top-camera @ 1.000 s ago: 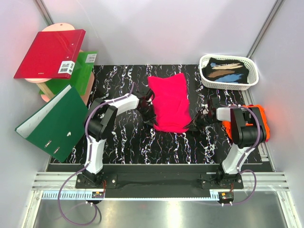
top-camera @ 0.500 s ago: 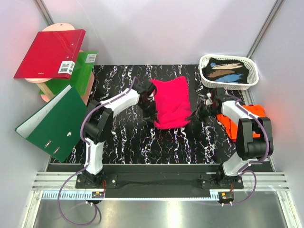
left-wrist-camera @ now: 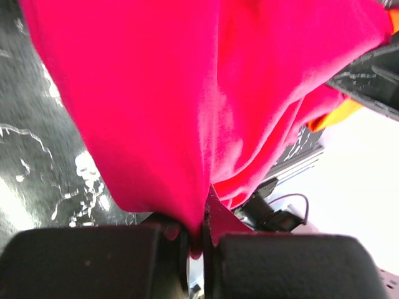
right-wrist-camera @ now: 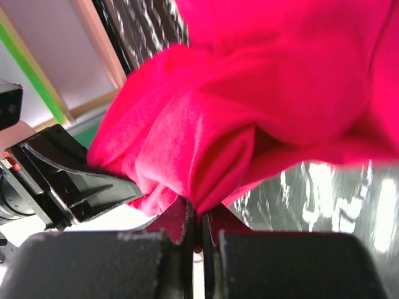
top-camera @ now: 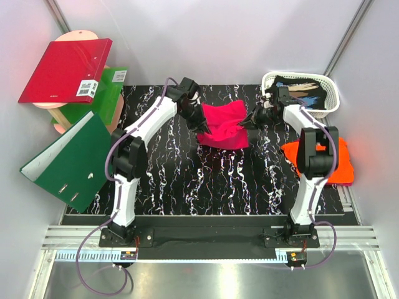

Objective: Fold and stack the t-shirts
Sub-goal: Fold the long partially folded tshirt into a neat square

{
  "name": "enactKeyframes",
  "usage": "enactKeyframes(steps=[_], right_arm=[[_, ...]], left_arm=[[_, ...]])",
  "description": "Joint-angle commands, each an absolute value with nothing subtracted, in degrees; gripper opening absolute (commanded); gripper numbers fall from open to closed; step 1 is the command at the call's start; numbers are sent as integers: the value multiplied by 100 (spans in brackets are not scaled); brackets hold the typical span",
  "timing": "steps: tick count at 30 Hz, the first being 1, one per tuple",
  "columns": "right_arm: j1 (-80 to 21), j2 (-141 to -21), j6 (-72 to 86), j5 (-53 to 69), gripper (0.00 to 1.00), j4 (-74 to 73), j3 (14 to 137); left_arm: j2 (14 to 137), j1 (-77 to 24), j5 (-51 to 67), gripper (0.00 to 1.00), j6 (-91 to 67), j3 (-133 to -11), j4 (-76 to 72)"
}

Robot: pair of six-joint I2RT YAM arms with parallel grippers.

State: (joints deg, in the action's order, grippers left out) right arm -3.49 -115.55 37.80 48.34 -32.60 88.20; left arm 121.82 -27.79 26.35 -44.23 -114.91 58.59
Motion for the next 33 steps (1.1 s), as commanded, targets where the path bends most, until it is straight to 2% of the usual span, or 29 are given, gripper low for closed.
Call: enactKeyframes(steps=[1,2,3,4,5,16,21,27,33], right_arm=[[-343,-12268,3858,5036,1,-3252,9675],[-334,-12374,3884,5045,1,-3243,9816],[-325,-12566,3946,5036,1,-3243,10070],[-343,-12647,3981,5036,1,-3243,10194],[-334,-12743,4016,5036,1,-3252,10326],[-334,-13912,4544,5045,2,-3217,12058],[-334,-14448,4790,4966,5,-3234,12673],[-334,-15204,5255,5106,3,-3129,14035],[-325,-15468,6010,5001,2,-2199,14396]], left_arm=[[12996,-2497,3286,29,-4456,-12320,5941],[13130,-2453,3383,47,-4430,-12696,5950],[13235,-2365,3506,76,-4447,-12839,5941],[13376,-2329,3516,91,-4456,-12971,5941],[13394,-2286,3498,99,-4482,-13086,5941],[12709,-1916,3331,99,-4184,-12060,5792],[12542,-1907,3428,99,-4087,-11848,5757],[12314,-1881,3314,99,-3973,-11769,5748],[12305,-1872,3278,99,-3946,-11628,5748]])
